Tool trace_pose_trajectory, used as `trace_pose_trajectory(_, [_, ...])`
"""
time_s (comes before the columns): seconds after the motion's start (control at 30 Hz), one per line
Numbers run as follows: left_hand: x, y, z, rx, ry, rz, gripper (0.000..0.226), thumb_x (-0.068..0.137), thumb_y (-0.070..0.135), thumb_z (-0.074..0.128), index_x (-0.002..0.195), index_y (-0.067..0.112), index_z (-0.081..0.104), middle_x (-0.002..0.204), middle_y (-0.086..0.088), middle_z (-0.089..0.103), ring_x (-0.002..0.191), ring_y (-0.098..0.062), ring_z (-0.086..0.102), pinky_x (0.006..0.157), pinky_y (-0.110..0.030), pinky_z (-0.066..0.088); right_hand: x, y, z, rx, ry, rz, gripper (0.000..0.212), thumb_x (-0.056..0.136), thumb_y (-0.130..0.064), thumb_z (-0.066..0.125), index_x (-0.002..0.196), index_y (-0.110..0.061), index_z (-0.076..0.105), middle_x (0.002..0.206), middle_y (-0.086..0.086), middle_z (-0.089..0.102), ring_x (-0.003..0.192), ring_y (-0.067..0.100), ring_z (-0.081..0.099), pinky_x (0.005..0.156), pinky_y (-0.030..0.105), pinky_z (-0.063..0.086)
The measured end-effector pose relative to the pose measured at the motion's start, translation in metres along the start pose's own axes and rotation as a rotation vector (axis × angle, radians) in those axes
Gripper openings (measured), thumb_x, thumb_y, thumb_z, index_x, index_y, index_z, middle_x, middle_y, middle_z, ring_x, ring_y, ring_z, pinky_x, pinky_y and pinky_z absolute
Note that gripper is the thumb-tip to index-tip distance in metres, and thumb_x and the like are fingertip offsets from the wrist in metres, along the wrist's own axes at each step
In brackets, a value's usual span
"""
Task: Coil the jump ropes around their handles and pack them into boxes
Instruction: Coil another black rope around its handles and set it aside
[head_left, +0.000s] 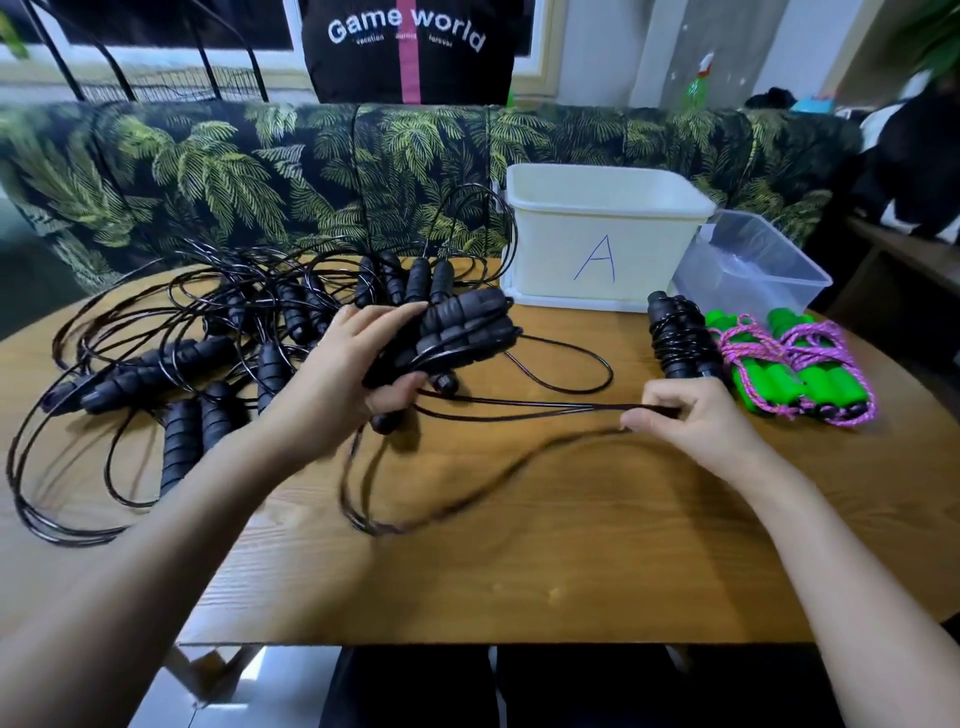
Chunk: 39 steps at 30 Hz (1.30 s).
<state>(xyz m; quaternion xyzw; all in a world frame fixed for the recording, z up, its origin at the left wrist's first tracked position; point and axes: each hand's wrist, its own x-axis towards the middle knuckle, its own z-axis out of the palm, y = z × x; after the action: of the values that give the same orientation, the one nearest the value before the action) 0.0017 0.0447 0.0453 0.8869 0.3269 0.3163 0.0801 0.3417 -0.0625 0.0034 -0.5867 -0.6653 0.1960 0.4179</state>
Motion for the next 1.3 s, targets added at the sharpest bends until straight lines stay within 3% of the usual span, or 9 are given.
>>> trace_pose_trajectory(0.1, [-0.006,-0.013,-0.003,-0.003,-0.024,0.021,0.073,0.083,0.05,0.053,0.142,0.007,0.049,0.128,-0.011,0.057,0.113,-0.02,0.041,0.1,-0.016,0.027,0.005,0.003,-0.006,0.106,-0.092,0.059,0.036,0.088,-0.046,0.069,0.062,-0.022,0.064,0.059,-0.002,0.058,0.06,0.001,0.05,0.062,0.016,0.04])
trace_pose_trajectory(0.27, [-0.012,-0.007,0.0,-0.04,-0.13,0.143,0.075,0.089,0.062,0.053,0.146,0.014,0.044,0.131,-0.008,0.054,0.112,-0.013,0.038,0.103,-0.008,0.025,0.035,0.008,0.0,-0.012,-0.041,0.207,0.037,0.096,-0.034,0.058,0.066,-0.014,0.066,0.054,-0.009,0.051,0.054,0.004,0.046,0.06,0.023,0.04])
trace_pose_trajectory(0.47, [-0.018,0.057,0.019,0.292,-0.16,0.494,0.075,0.087,0.053,0.056,0.136,-0.003,0.049,0.111,-0.013,0.063,0.098,-0.022,0.044,0.085,-0.035,0.049,0.09,-0.017,0.023,-0.308,0.044,0.235,0.042,0.094,-0.053,0.056,0.066,-0.023,0.066,0.066,0.008,0.065,0.06,0.028,0.055,0.061,0.031,0.036])
trace_pose_trajectory(0.7, [-0.019,0.05,0.037,0.317,-0.082,0.148,0.085,0.051,0.041,0.088,0.11,-0.007,0.05,0.075,-0.016,0.065,0.068,-0.034,0.062,0.053,-0.038,0.056,0.085,-0.1,0.024,-0.14,0.2,0.026,0.037,0.096,-0.04,0.061,0.061,-0.028,0.063,0.048,-0.009,0.047,0.052,0.013,0.039,0.057,0.03,0.029])
trace_pose_trajectory(0.83, [-0.009,0.03,0.036,0.311,-0.078,-0.043,0.089,0.063,0.045,0.074,0.127,-0.005,0.039,0.084,-0.021,0.066,0.078,-0.042,0.06,0.061,-0.05,0.057,0.036,-0.133,0.042,-0.054,0.071,-0.065,0.034,0.091,-0.043,0.064,0.067,-0.02,0.07,0.047,-0.01,0.048,0.048,0.001,0.037,0.052,0.028,0.03])
trace_pose_trajectory(0.93, [-0.003,0.026,0.032,0.265,-0.026,-0.104,0.092,0.067,0.042,0.073,0.138,-0.009,0.043,0.09,-0.022,0.069,0.081,-0.041,0.054,0.069,-0.051,0.054,-0.006,-0.133,0.061,-0.116,0.001,-0.093,0.042,0.085,-0.057,0.051,0.079,-0.023,0.074,0.058,-0.001,0.061,0.054,0.015,0.051,0.055,0.035,0.043])
trace_pose_trajectory(1.07, [-0.004,0.032,0.024,0.25,0.08,-0.104,0.091,0.069,0.033,0.081,0.143,-0.004,0.044,0.098,-0.021,0.068,0.08,-0.037,0.053,0.078,-0.039,0.043,-0.037,-0.116,0.07,-0.084,-0.083,-0.046,0.041,0.09,-0.055,0.048,0.091,-0.027,0.077,0.058,-0.003,0.063,0.054,0.019,0.057,0.059,0.04,0.052])
trace_pose_trajectory(1.17, [-0.008,0.046,0.019,-0.006,0.142,-0.185,0.082,0.075,0.033,0.081,0.146,0.013,0.044,0.11,-0.001,0.064,0.098,-0.035,0.054,0.082,-0.028,0.032,-0.033,-0.098,0.069,-0.099,-0.064,0.06,0.027,0.089,-0.049,0.055,0.089,-0.036,0.078,0.057,-0.021,0.063,0.056,0.019,0.061,0.066,0.043,0.056])
trace_pose_trajectory(1.3, [-0.013,0.067,0.015,-0.369,0.107,-0.204,0.075,0.071,0.052,0.066,0.139,0.026,0.049,0.099,0.031,0.06,0.1,-0.006,0.062,0.089,-0.028,0.048,-0.014,-0.087,0.072,-0.048,-0.012,0.125,0.021,0.093,-0.034,0.063,0.076,-0.043,0.072,0.054,-0.028,0.058,0.056,0.001,0.056,0.065,0.036,0.05])
